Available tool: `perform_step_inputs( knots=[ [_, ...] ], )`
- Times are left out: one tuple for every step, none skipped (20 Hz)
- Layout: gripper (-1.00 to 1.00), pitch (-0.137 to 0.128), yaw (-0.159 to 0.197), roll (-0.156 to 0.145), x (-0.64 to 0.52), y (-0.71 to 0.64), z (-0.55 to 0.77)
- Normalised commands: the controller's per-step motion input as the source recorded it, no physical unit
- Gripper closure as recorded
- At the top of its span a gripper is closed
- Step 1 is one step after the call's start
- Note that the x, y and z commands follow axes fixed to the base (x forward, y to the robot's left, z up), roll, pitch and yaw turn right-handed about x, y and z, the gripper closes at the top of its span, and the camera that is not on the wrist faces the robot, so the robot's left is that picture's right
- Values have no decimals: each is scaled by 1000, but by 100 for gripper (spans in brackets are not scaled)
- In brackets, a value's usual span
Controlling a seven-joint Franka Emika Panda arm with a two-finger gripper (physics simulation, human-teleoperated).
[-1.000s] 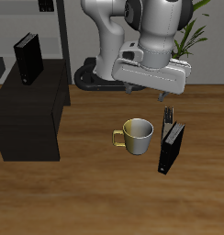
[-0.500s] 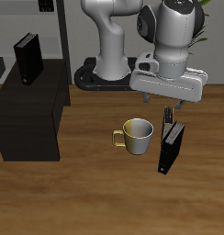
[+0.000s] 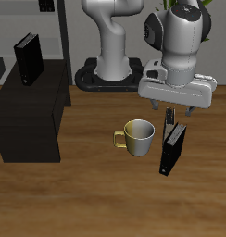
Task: Place the right black book upright on top of the shelf and place the left black book upright on top of the shelf
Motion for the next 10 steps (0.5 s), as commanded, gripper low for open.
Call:
perform_step_inputs(
  knots=[
    [-100,-114,115,-28,131,-60,-169],
    [-100,160,-197,46,226,-90,-319],
    [-100,29,-17,-19,182,42,-302],
    [-100,-46,47,33,47,76,-128],
    [-100,26,-83,20,158,-5,-256],
    [-100,18,-62,29,77,109,-246],
    [-100,6,-42,74,64,225,-216],
    [-100,-44,14,33,-40,225,-252],
    [-100,-23,23,38,2,139,-122],
    [-100,-3,-27,101,46,125,-198]
  ],
)
